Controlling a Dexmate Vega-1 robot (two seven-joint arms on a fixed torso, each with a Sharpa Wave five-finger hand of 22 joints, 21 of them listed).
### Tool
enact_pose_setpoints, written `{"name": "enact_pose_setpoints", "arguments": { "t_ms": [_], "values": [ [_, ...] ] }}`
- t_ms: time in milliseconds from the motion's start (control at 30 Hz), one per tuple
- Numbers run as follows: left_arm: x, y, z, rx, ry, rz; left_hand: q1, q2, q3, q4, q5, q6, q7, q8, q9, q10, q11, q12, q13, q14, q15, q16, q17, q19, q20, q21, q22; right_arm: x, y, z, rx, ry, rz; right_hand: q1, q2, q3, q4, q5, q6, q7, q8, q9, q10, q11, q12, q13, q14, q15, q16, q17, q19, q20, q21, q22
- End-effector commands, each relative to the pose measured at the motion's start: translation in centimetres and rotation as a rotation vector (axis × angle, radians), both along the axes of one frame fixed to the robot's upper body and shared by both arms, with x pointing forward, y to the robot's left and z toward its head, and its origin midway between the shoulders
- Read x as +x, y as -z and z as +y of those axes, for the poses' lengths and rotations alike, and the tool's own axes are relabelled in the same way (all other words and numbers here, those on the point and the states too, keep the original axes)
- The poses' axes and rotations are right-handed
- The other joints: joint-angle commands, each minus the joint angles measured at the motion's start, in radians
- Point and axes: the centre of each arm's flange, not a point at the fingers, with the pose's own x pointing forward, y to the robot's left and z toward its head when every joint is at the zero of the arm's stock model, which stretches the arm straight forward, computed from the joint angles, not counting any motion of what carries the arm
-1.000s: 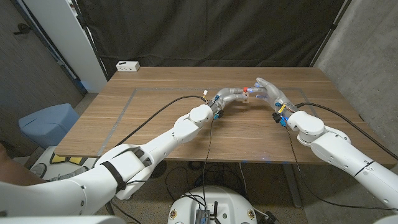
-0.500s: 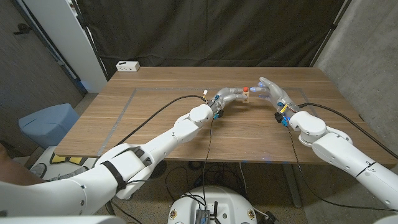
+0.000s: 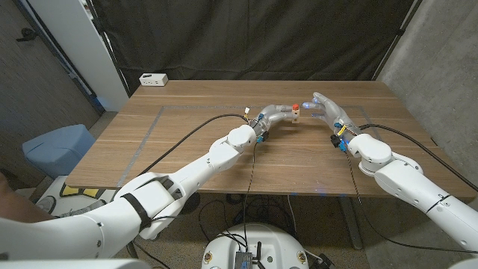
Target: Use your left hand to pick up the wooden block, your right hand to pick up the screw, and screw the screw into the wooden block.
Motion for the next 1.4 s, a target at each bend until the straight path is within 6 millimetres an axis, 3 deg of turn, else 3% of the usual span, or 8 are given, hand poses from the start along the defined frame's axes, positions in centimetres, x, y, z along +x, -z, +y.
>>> {"name": "enact_pose_setpoints", "arguments": {
  "t_ms": [33, 867, 1400],
  "values": [
    [-0.2, 0.2, 0.0, 0.004, -0.001, 0.001, 0.002, 0.019, 0.021, 0.014, 0.003, 0.025, 0.010, 0.009, 0.004, 0.012, -0.003, 0.021, 0.060, 0.009, -0.052, 0.000, 0.002, -0.002, 0.005, 0.006, 0.005, 0.4, -0.1, 0.4, -0.008, -0.028, 0.003, -0.005, -0.008, -0.002, 0.004, -0.002, -0.024, -0.006, -0.004, 0.004, -0.025, 0.000, -0.005, 0.003, -0.022, 0.014, -0.008, 0.005, -0.013, 0.015, -0.004, 0.000],
    [-0.6, 0.3, -0.1, 0.007, 0.005, -0.006, 0.002, 0.020, 0.020, 0.015, 0.003, 0.022, 0.008, 0.008, 0.004, 0.012, -0.003, 0.021, 0.061, 0.008, -0.052, 0.000, 0.003, -0.003, 0.005, 0.006, 0.005, 0.9, -0.4, 1.2, -0.041, -0.085, 0.016, -0.023, -0.013, -0.012, 0.017, -0.001, -0.107, -0.029, -0.003, 0.003, -0.113, 0.004, -0.010, 0.003, -0.081, 0.034, -0.018, 0.011, -0.075, 0.046, -0.013, 0.002],
    [-0.7, 0.4, -0.1, 0.006, 0.004, -0.006, 0.002, 0.021, 0.021, 0.015, 0.003, 0.023, 0.008, 0.008, 0.004, 0.013, -0.003, 0.021, 0.061, 0.009, -0.052, 0.001, 0.003, -0.002, 0.006, 0.006, 0.005, 1.0, -0.4, 1.4, -0.047, -0.092, 0.018, -0.025, -0.013, -0.014, 0.021, 0.000, -0.060, -0.018, 0.020, 0.003, -0.107, -0.001, 0.002, 0.002, -0.083, 0.034, -0.013, 0.011, -0.078, 0.050, -0.006, 0.002]
  ]
}}
